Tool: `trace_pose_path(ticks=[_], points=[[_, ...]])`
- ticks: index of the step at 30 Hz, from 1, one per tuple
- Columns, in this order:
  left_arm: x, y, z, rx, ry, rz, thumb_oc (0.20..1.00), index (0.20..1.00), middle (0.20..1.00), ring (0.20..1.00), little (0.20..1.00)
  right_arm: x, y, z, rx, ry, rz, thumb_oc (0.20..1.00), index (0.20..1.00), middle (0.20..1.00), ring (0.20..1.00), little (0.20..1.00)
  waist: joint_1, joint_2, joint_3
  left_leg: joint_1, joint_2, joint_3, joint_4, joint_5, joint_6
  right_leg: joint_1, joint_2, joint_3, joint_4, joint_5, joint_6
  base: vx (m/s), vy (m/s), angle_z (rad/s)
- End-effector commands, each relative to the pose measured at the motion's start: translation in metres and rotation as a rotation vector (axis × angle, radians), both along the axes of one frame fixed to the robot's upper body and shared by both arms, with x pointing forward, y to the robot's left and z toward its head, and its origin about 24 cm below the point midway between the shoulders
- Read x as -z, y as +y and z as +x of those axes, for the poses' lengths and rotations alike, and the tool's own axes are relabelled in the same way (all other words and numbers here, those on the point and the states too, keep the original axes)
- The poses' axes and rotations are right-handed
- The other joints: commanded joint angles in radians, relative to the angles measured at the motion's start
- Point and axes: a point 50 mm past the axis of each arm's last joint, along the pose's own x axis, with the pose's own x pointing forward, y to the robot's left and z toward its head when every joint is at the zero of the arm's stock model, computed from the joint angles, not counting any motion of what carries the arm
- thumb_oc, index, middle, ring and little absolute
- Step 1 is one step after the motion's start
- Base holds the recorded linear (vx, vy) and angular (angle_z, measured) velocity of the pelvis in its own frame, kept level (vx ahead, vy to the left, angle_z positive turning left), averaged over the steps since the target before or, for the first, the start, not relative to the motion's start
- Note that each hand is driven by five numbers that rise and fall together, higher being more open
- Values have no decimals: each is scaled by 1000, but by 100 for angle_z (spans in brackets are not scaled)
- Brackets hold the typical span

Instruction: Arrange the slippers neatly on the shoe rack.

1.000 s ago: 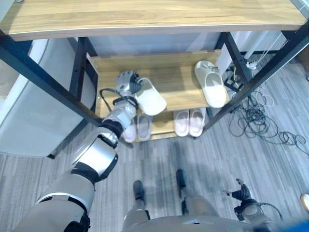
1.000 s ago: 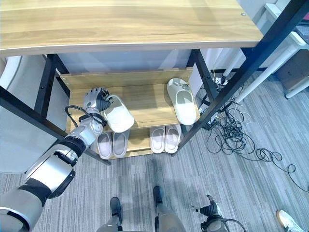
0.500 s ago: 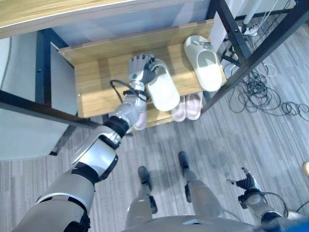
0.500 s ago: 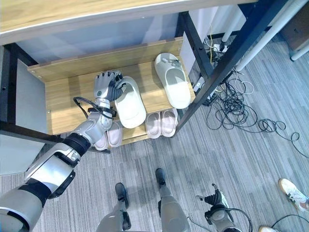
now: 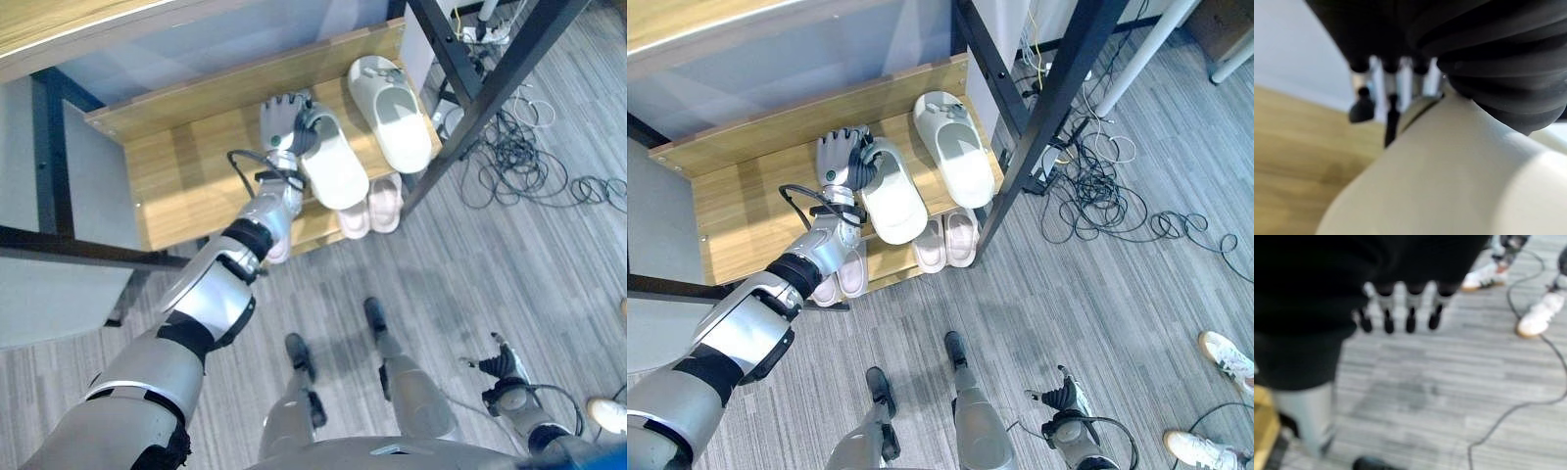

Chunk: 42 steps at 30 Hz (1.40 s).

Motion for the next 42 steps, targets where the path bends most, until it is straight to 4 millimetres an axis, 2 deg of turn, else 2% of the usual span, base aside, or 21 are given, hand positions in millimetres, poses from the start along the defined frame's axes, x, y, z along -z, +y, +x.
trace_pose_path(ticks=[1,5,7,12,17,18,19,24,26,33,35,37,42], points=[[-52,11,7,-54,-117,-70,200,200,200,200,200,-15,-16,16,-23,-57,-85,1000,1000,1000,1000,1000,-12,4,47,0,3,-72,12,-31,-14,-90,-31,-49,166,-155,44,19,10,-22],[-76,19,9,-117,-155,8,200,200,200,200,200,-14,-11,20,-26,-69,-68,1000,1000,1000,1000,1000,-20,19,58,-14,2,-64,9,-34,-15,-117,-30,-45,171,-149,50,28,2,-17],[-81,20,10,-140,-149,50,200,200,200,200,200,-14,-10,21,-29,-69,-69,1000,1000,1000,1000,1000,-21,22,54,-22,5,-63,8,-31,-17,-124,-27,-45,165,-142,50,16,-15,-6],[-76,27,12,-184,-111,92,200,200,200,200,200,-11,-10,15,-29,-50,-75,1000,1000,1000,1000,1000,-22,25,45,-29,11,-68,8,-31,-20,-130,-22,-51,165,-146,49,14,-10,-1],[-65,40,15,-256,-17,77,200,200,200,200,200,-15,-13,21,-37,-62,-103,1000,1000,1000,1000,1000,-16,26,29,-35,19,-68,8,-30,-26,-128,-14,-58,153,-142,46,0,0,0],[-62,43,15,-266,-1,67,667,667,667,667,667,-16,-14,21,-35,-64,-100,1000,1000,1000,1000,1000,-15,28,27,-35,21,-71,8,-30,-26,-128,-14,-60,152,-142,45,0,0,0],[-62,44,15,-268,3,53,1000,1000,1000,1000,1000,-16,-14,21,-33,-66,-101,1000,1000,1000,1000,1000,-14,28,27,-34,23,-72,8,-29,-27,-125,-13,-61,150,-143,44,0,0,0],[-65,47,15,-254,-18,-5,1000,1000,1000,1000,1000,-12,-10,16,-38,-50,-85,1000,1000,1000,1000,1000,-13,23,24,-33,25,-81,8,-22,-27,-119,-14,-72,147,-143,39,-2,-7,0],[-68,42,15,-224,-30,-59,1000,1000,1000,1000,1000,-10,-8,14,-40,-41,-76,1000,1000,1000,1000,1000,-13,22,25,-33,24,-84,8,-22,-27,-117,-14,-74,147,-145,37,0,0,0],[-67,22,15,-150,-34,-88,1000,1000,1000,1000,1000,-8,-7,14,-32,-25,-65,1000,1000,1000,1000,1000,-9,20,31,-27,21,-85,8,-22,-23,-108,-14,-76,150,-150,33,-11,-1,3],[-62,4,15,-66,1,-171,1000,1000,1000,1000,1000,-8,-10,13,-20,-12,-69,1000,1000,1000,1000,1000,-5,25,34,-20,16,-83,8,-22,-21,-101,-17,-76,151,-151,32,0,0,0],[-61,-3,15,-34,10,-198,1000,1000,1000,1000,1000,-8,-13,12,-6,-4,-72,1000,1000,1000,1000,1000,-3,30,35,-17,14,-84,8,-22,-20,-95,-20,-76,150,-152,31,0,0,0],[-59,-3,15,-14,23,-249,1000,1000,1000,1000,1000,-10,-18,14,25,-1,-76,1000,1000,1000,1000,1000,6,42,35,-17,8,-89,13,-21,-17,-86,-25,-80,146,-151,32,0,0,0]])
